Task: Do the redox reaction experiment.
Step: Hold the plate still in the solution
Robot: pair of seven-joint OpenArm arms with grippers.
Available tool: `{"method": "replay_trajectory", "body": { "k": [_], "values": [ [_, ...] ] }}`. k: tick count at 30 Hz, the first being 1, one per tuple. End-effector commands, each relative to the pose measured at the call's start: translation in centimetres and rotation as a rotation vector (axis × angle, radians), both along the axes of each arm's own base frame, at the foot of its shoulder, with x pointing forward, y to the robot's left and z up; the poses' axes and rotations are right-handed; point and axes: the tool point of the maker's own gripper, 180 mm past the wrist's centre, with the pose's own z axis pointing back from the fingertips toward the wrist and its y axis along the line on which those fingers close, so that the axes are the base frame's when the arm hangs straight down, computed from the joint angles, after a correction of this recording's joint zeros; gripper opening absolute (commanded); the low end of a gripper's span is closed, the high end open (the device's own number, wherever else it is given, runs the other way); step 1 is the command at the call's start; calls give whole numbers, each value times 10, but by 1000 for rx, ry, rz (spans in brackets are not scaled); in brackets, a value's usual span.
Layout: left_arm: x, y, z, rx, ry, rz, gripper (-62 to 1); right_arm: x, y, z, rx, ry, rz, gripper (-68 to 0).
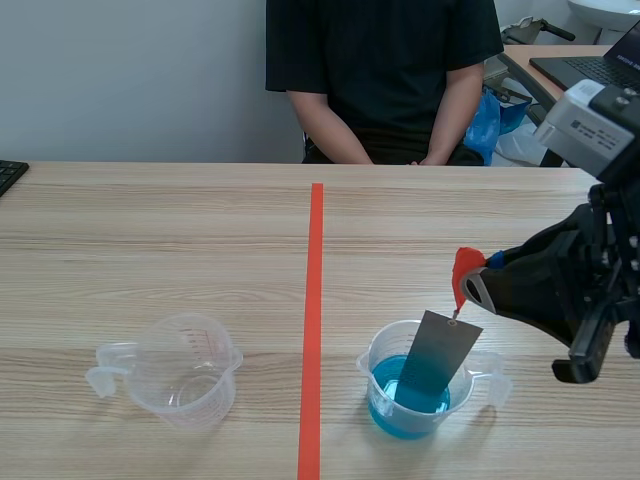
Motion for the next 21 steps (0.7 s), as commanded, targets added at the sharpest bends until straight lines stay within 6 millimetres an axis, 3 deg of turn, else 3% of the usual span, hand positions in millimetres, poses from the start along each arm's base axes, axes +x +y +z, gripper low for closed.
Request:
{"method": "replay_trajectory", "body": {
  "k": [1, 21],
  "values": [
    [2, -6, 6, -19, -25, -14, -563, 0, 0, 2, -8, -14, 11, -658],
    [2, -6, 6, -19, -25, -14, -563, -2, 3, 7, -5, -21, 24, -658]
  ]
}}
